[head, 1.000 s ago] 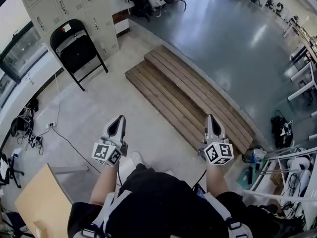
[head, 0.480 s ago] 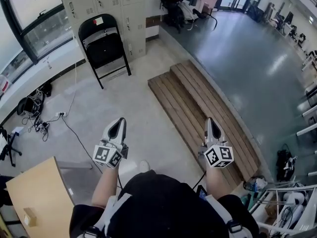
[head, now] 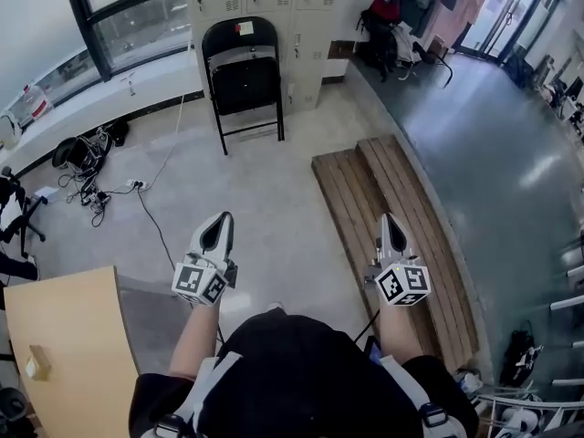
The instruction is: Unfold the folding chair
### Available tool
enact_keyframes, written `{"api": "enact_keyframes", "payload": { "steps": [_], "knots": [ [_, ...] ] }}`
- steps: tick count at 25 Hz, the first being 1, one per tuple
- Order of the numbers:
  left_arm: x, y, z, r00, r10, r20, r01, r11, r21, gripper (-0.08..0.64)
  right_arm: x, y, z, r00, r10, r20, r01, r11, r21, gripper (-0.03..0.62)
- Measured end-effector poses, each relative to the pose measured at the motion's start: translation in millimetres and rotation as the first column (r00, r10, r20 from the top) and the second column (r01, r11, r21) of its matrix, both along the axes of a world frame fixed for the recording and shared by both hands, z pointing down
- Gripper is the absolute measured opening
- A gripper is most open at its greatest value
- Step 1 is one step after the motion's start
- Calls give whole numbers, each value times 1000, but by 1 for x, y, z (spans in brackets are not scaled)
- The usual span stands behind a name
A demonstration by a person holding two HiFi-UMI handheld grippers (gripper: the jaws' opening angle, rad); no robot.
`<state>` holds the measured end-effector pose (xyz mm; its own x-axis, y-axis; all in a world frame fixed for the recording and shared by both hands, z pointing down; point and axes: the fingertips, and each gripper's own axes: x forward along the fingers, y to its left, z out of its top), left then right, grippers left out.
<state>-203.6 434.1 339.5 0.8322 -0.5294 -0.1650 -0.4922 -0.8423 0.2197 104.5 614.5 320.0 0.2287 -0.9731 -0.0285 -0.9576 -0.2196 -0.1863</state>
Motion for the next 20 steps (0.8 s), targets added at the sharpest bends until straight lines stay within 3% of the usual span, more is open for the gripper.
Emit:
{"api": "enact_keyframes", "payload": {
  "steps": [11,16,20],
  "knots": [
    [-43,-41,9,990,-133,53,133,991,-13,-2,-31,-104,13,985,-173,23,173,985,-20,5],
    [-23,-61,11,983,-169,69,169,986,-4,-2,-7,-139,16,977,-207,54,208,978,-4,5],
    [2,-91,-1,979,-202,39,203,979,-26,0,27,-176,5,971,-234,40,234,972,12,5]
  ]
}}
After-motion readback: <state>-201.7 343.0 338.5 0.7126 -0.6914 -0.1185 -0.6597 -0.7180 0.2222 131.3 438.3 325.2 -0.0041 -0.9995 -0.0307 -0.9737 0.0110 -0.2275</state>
